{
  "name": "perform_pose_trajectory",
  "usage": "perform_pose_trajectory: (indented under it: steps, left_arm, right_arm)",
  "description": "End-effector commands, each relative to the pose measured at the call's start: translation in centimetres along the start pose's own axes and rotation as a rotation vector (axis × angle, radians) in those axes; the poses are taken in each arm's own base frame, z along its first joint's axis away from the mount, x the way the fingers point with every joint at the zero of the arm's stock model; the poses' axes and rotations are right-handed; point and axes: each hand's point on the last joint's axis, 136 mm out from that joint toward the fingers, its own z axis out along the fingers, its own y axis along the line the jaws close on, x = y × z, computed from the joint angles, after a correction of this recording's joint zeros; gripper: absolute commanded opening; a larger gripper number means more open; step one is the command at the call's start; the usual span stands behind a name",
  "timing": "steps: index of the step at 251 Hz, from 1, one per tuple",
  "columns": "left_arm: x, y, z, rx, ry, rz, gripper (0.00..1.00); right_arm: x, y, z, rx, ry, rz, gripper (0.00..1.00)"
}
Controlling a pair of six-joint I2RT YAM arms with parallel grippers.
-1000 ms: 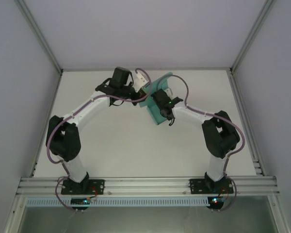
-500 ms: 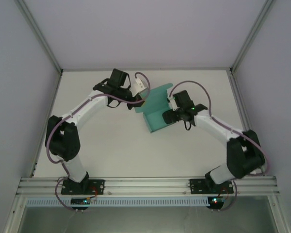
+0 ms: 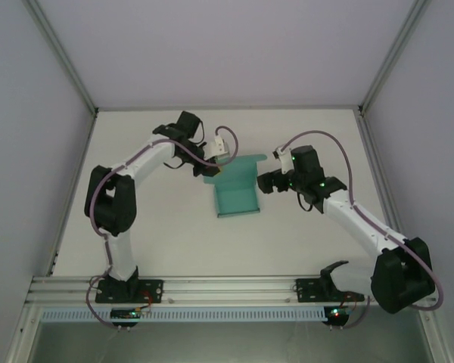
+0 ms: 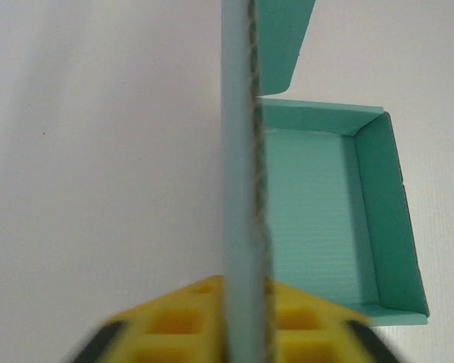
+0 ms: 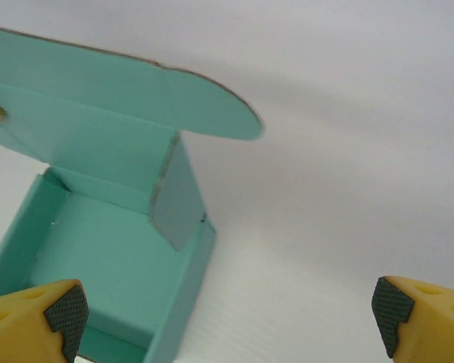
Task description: Assemble paper box
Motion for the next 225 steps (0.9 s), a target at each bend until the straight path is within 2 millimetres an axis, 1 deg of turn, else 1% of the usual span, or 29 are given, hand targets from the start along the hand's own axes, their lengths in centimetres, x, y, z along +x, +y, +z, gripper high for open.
perform_pose_trajectory:
  steps: [1,12,27,30,36,38,79,91,110,133,151,164,183,193,208,225]
  left_arm:
    - [-0.4,0.6,-0.5,-0.007,0.027,0.01,0.48]
    - [-0.4,0.7,-0.8,-0.006,0.031,-0.008,0.64]
    - [-0.2,0.8,-1.1,-0.024,0.044,-0.03,0.73]
    - [-0.1,0.8,-1.2,-0.031,0.048,-0.036,0.79]
    - [0.1,1.0,-1.3,-0.05,0.058,-0.049,0.97]
    - [0.2,1.2,-1.4,-0.06,0.061,-0.052,1.0]
    - [2.2,3.0,-2.8,-0.233,0.103,-0.176,1.0]
    - [2.8,3.1,-3.3,-0.266,0.105,-0.219,1.0]
    - [3.1,2.7,-3.9,-0.291,0.079,-0.261,0.98]
    - [2.9,1.1,-4.0,-0.258,0.031,-0.267,0.94]
    - [2.5,0.7,-4.1,-0.25,-0.004,-0.279,0.88]
    - [2.3,0.7,-4.0,-0.249,-0.008,-0.296,0.78]
    - [1.9,1.4,-4.0,-0.257,-0.016,-0.316,0.63]
    - [1.7,1.8,-3.8,-0.256,-0.014,-0.325,0.58]
    - [1.5,2.1,-3.7,-0.245,-0.008,-0.334,0.52]
    - [1.6,2.1,-3.3,-0.224,0.004,-0.338,0.46]
  right_arm:
    - [0.6,-1.7,0.6,0.092,0.051,0.026,0.99]
    - [0.4,-1.8,0.8,0.101,0.052,0.024,0.99]
    - [-0.3,-2.0,1.0,0.11,0.042,0.023,0.99]
    - [-0.4,-2.0,1.1,0.109,0.043,0.023,0.99]
    - [-0.6,-1.8,1.2,0.102,0.043,0.022,0.99]
    - [-0.8,-1.8,1.1,0.101,0.039,0.022,0.99]
    - [-2.9,-1.8,1.7,0.114,0.061,0.023,0.99]
    - [-3.2,-1.5,1.8,0.105,0.074,0.03,0.99]
    - [-3.2,-0.7,2.3,0.086,0.1,0.05,0.97]
    - [-2.9,0.4,2.8,0.065,0.134,0.069,0.92]
    - [-2.7,1.3,3.3,0.044,0.149,0.079,0.83]
    - [-2.5,1.7,3.7,0.038,0.159,0.099,0.74]
    - [-2.2,1.9,4.3,0.035,0.177,0.112,0.64]
    - [-2.1,2.0,4.7,0.033,0.184,0.113,0.58]
    - [-2.1,2.1,5.3,0.037,0.186,0.115,0.52]
    - [-1.6,2.0,5.9,0.041,0.203,0.115,0.48]
